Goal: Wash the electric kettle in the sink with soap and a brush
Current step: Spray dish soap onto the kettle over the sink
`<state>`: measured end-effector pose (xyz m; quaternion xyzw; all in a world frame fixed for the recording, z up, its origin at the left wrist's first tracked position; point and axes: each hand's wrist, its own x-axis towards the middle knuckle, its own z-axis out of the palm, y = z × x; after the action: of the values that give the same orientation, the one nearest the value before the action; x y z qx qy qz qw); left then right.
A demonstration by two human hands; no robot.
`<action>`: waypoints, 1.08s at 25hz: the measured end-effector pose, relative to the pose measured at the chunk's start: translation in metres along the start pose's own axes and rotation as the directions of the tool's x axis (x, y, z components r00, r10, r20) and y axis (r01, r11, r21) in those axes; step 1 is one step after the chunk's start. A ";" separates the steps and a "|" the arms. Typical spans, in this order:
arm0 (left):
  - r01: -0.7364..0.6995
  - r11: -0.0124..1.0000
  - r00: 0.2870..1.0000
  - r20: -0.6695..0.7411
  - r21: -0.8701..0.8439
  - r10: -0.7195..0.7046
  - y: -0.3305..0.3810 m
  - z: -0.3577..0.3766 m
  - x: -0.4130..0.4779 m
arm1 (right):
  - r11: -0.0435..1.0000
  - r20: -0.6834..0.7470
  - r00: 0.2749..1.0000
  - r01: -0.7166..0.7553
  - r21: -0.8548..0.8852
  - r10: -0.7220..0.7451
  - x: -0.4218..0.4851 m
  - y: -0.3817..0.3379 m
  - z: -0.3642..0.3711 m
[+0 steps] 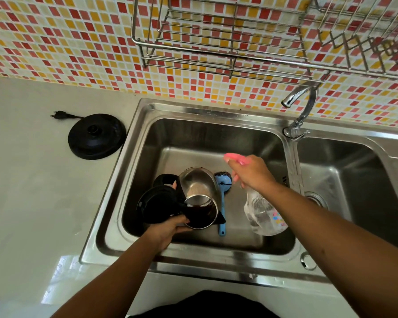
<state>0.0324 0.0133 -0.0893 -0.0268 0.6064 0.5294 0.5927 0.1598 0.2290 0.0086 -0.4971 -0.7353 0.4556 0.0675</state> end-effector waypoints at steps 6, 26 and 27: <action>0.073 0.995 0.996 -0.047 0.068 -0.070 0.006 0.009 0.004 | 0.991 -0.104 0.992 -0.064 0.118 0.076 -0.018 0.072 -0.010; 0.020 1.000 0.973 -0.230 -0.022 -0.024 0.037 0.010 -0.012 | 0.990 -0.015 0.998 0.063 -0.123 -0.065 -0.022 0.155 0.007; -0.014 0.999 0.965 -0.263 0.037 0.023 0.036 0.004 -0.016 | 0.991 -0.008 0.999 0.051 -0.122 -0.052 -0.021 0.153 0.006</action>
<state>0.0158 0.0226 -0.0543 -0.0809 0.6891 0.5160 0.5024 0.2700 0.2225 -0.1002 -0.4838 -0.7738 0.4054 0.0529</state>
